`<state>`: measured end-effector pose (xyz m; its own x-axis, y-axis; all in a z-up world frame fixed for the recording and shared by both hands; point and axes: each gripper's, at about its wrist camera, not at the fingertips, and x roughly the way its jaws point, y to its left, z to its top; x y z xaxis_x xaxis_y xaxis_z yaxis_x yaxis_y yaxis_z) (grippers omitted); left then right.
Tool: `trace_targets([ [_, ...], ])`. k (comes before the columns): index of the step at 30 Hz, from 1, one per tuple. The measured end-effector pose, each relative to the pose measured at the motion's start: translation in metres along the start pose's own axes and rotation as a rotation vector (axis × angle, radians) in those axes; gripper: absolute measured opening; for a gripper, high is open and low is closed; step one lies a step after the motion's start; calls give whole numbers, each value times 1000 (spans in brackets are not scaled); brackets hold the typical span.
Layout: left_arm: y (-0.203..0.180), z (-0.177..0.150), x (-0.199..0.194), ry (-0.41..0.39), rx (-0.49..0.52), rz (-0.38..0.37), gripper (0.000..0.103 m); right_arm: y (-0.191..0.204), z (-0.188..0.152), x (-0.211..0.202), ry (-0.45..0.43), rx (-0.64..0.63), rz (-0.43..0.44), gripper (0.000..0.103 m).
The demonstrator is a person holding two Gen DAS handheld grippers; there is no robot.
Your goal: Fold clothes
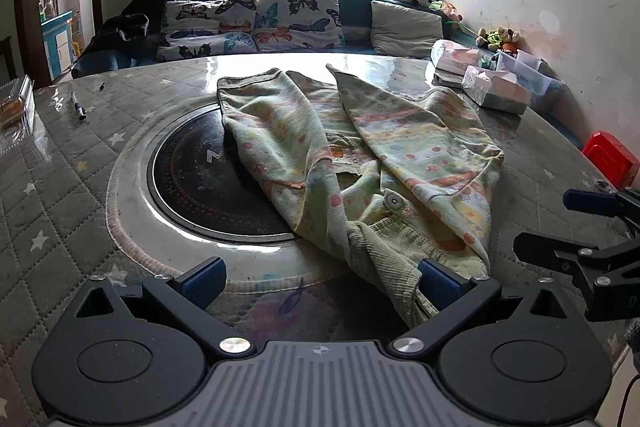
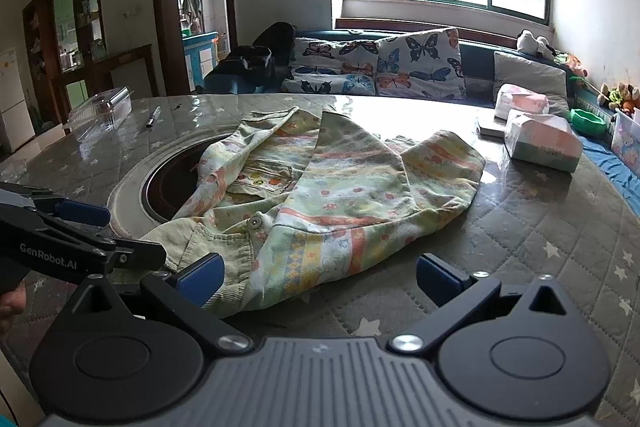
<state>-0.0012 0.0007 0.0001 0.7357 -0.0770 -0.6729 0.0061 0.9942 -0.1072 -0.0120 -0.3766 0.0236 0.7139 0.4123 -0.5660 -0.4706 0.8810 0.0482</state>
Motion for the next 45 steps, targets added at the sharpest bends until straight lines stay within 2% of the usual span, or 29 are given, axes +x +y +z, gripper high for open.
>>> trace_targets([
  [24, 3, -10, -1, 54, -9, 15, 103, 4, -2, 14, 66, -27, 21, 103],
  [45, 6, 8, 6, 46, -17, 1, 103, 7, 7, 29, 83, -47, 34, 103],
])
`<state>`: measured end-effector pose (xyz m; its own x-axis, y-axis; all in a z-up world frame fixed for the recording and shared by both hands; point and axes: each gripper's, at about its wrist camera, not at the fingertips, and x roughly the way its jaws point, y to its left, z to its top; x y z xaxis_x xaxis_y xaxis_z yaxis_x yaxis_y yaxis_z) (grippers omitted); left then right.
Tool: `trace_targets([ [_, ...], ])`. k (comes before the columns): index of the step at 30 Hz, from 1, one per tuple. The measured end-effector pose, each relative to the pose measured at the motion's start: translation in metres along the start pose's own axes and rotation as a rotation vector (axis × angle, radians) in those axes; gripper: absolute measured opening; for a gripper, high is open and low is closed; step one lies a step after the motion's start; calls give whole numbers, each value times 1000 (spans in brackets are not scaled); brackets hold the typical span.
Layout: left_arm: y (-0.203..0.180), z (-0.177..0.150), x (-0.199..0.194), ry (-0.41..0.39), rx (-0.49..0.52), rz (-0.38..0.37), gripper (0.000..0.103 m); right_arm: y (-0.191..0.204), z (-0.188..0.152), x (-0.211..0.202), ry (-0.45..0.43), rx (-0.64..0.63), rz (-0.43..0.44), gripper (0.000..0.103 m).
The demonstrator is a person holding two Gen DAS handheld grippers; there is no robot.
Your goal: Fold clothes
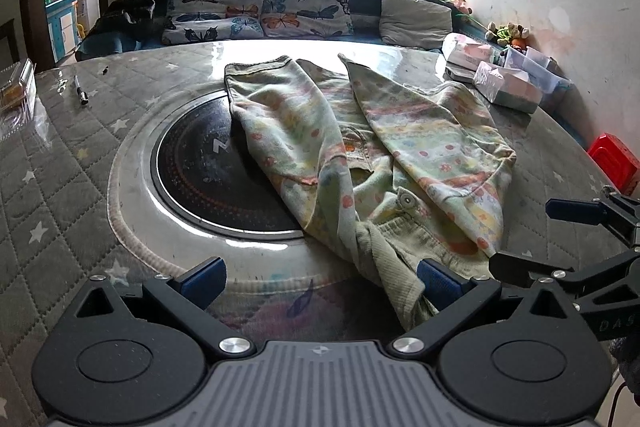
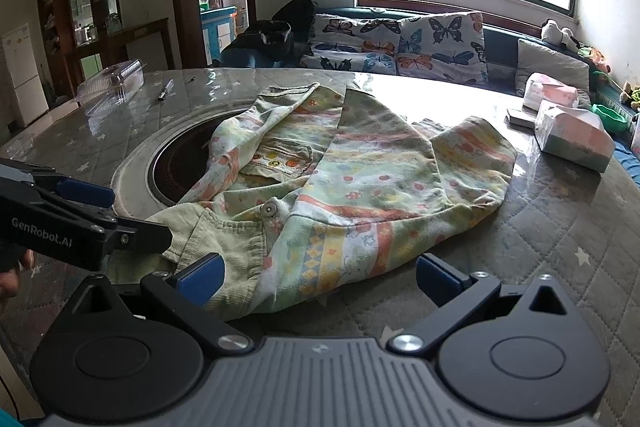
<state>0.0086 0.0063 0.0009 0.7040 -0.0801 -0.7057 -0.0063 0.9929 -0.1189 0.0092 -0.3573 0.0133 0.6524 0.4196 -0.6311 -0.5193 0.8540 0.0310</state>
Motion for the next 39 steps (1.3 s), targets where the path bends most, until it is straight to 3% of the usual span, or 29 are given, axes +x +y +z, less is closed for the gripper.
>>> trace_targets([
  [15, 6, 38, 22, -41, -9, 20, 103, -8, 19, 19, 13, -11, -9, 99],
  [19, 5, 50, 35, -35, -4, 6, 98, -14, 25, 28, 17, -11, -13, 96],
  [29, -3, 76, 78, 7, 46, -13, 70, -31, 59, 56, 7, -13, -33, 89],
  [31, -4, 79, 88, 21, 54, -13, 61, -34, 68, 66, 10, -20, -33, 87],
  [33, -3, 79, 97, 45, 53, -13, 39, -38, 77, 76, 13, -26, -33, 85],
  [35, 0, 78, 103, 63, 48, -21, 27, -42, 86, 86, 15, -32, -33, 84],
  [39, 4, 78, 103, 60, 47, -24, 19, -45, 107, 111, 15, -46, -29, 81],
])
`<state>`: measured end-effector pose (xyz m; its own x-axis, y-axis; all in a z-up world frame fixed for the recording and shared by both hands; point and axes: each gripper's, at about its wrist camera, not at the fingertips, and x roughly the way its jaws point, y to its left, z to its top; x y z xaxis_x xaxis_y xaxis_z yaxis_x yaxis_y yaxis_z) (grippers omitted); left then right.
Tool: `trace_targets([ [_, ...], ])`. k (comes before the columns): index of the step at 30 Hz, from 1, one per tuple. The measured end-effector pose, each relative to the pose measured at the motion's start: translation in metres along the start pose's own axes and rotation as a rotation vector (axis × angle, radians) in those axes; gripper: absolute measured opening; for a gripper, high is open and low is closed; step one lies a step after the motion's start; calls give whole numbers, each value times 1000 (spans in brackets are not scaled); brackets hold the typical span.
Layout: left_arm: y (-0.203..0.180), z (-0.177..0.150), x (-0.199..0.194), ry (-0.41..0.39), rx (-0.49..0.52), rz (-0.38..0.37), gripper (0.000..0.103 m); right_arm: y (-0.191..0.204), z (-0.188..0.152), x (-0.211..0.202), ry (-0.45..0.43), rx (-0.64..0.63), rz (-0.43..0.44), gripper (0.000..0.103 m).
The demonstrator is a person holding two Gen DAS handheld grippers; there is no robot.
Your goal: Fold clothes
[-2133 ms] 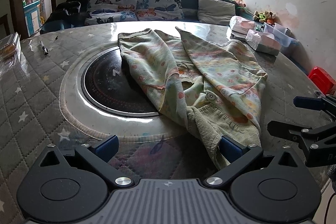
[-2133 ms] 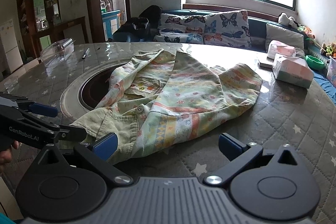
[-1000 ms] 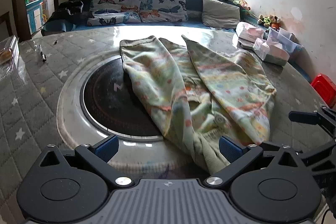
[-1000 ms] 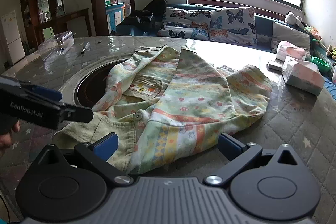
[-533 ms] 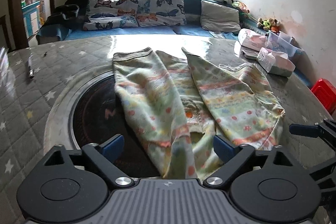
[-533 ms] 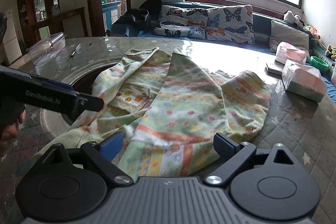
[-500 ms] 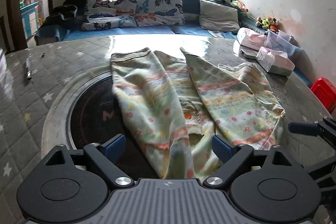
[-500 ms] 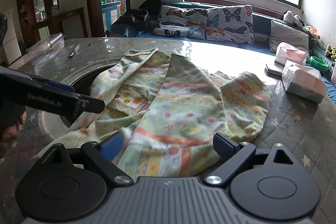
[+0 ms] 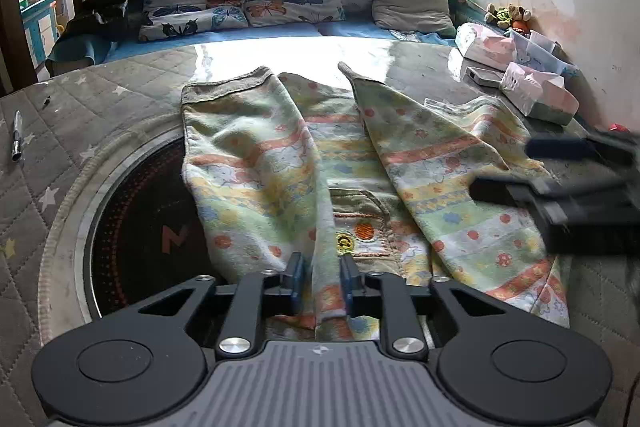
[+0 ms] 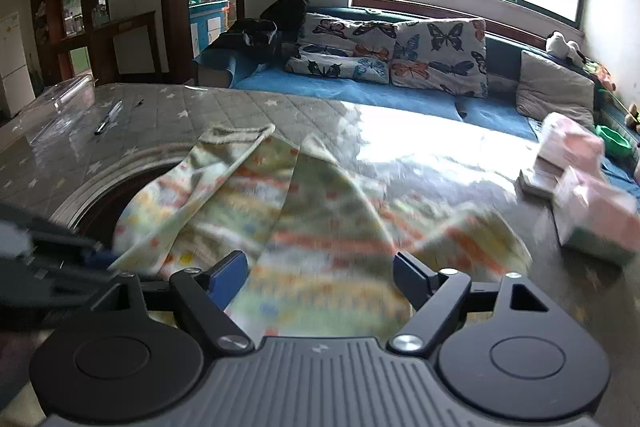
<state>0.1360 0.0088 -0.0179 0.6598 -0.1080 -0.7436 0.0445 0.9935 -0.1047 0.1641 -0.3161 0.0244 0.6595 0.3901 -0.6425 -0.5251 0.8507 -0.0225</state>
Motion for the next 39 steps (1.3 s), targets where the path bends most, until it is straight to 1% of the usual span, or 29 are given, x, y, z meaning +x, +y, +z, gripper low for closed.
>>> trace_targets([
  [5, 1, 4, 1, 5, -5, -8, 19, -1, 25, 35, -7, -26, 7, 81],
  [10, 3, 9, 2, 10, -9, -15, 21, -1, 39, 69, 7, -41, 22, 81],
  [13, 3, 12, 3, 13, -12, -20, 29, -2, 44, 89, 26, -48, 27, 78],
  [14, 4, 12, 3, 14, -13, -22, 36, -2, 46, 94, 31, -50, 29, 76],
  [15, 3, 14, 4, 14, -12, -22, 41, -3, 46, 97, 37, -48, 29, 72],
  [16, 3, 16, 6, 13, -10, -22, 41, -5, 47, 102, 45, -44, 29, 67],
  [17, 3, 17, 8, 12, -9, -22, 41, -7, 48, 106, 54, -40, 29, 65],
  [19, 2, 21, 12, 11, -5, -23, 41, -11, 47, 110, 67, -20, 42, 50],
  [20, 1, 23, 14, 10, -4, -23, 39, -14, 48, 110, 70, -10, 50, 47],
  [22, 1, 26, 18, 8, 0, -23, 39, -17, 48, 106, 67, 4, 61, 30],
  [23, 1, 27, 20, 7, 2, -21, 35, -18, 47, 101, 59, 7, 58, 26],
  [24, 1, 27, 21, 5, 4, -19, 27, -19, 46, 96, 49, 11, 53, 19],
  [25, 2, 27, 21, 3, 5, -15, 24, -20, 45, 91, 39, 14, 48, 12],
  [26, 4, 27, 21, 1, 5, -10, 18, -21, 44, 86, 29, 18, 43, 10],
  [27, 6, 26, 20, -1, 2, -8, 13, -23, 44, 80, 17, 24, 39, 9],
  [30, 11, 24, 16, -11, -15, -7, 5, -32, 43, 53, -32, 52, 20, 7],
  [34, 19, 19, 5, -32, -33, 0, 2, -45, 43, 15, -88, 83, -12, 7],
  [39, 30, 10, -13, -56, -69, 21, 2, -62, 27, -39, -148, 115, -68, 7],
])
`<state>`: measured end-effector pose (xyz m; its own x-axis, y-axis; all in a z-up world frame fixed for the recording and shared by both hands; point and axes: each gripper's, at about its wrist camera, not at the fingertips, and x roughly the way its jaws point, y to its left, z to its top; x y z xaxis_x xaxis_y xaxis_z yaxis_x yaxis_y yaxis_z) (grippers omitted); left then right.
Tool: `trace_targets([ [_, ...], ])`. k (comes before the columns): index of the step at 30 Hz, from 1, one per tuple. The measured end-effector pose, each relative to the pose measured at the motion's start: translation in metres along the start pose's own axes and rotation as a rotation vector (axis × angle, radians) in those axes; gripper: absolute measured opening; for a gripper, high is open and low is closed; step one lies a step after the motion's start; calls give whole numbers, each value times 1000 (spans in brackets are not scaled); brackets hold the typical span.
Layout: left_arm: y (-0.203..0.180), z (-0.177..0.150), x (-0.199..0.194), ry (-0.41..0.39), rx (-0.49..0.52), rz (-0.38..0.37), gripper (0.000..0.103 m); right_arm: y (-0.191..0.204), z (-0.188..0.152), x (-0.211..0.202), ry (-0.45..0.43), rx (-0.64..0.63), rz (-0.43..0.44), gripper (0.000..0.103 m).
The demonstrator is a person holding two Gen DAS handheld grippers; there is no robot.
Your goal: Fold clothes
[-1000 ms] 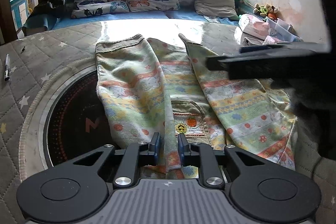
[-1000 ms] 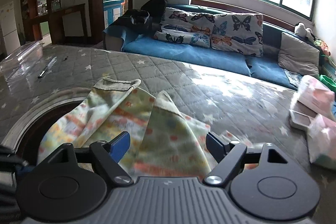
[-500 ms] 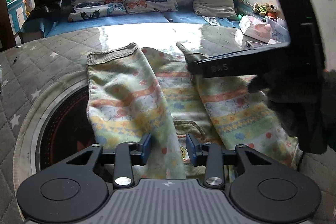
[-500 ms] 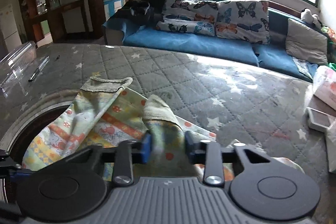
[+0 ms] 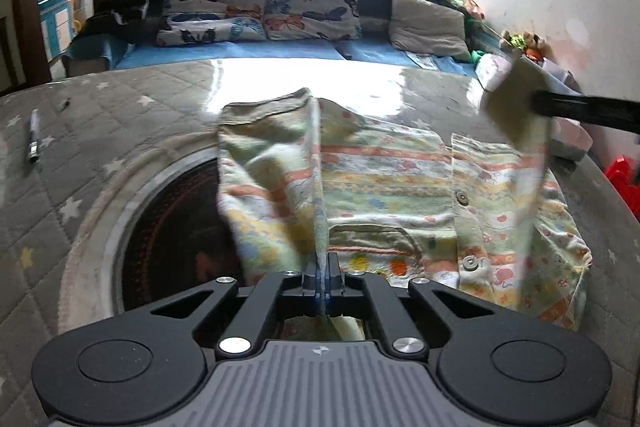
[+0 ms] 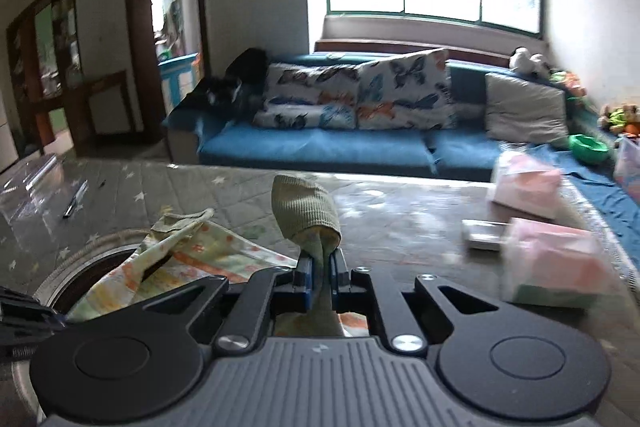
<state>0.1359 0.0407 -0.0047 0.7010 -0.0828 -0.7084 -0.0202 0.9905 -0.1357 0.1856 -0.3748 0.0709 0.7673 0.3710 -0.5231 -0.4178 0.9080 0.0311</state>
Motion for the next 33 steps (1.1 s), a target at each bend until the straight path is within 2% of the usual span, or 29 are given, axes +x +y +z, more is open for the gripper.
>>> trace_targets([
  [11, 24, -32, -50, -22, -54, 40, 1, -55, -47, -99, -31, 100, -188, 7],
  [20, 28, -78, -89, 31, -84, 31, 1, -90, -82, -131, 27, 171, -323, 8],
  [25, 27, -101, -107, 61, -88, 28, 2, -105, -101, -137, 70, 202, -390, 19],
  [29, 24, -100, -109, 70, -73, 18, 3, -111, -109, -146, 69, 211, -452, 24],
  [31, 24, -100, -109, 74, -68, 16, 4, -113, -111, -151, 65, 218, -470, 33],
  [33, 24, -99, -109, 77, -60, 15, 5, -111, -113, -155, 58, 212, -471, 33],
])
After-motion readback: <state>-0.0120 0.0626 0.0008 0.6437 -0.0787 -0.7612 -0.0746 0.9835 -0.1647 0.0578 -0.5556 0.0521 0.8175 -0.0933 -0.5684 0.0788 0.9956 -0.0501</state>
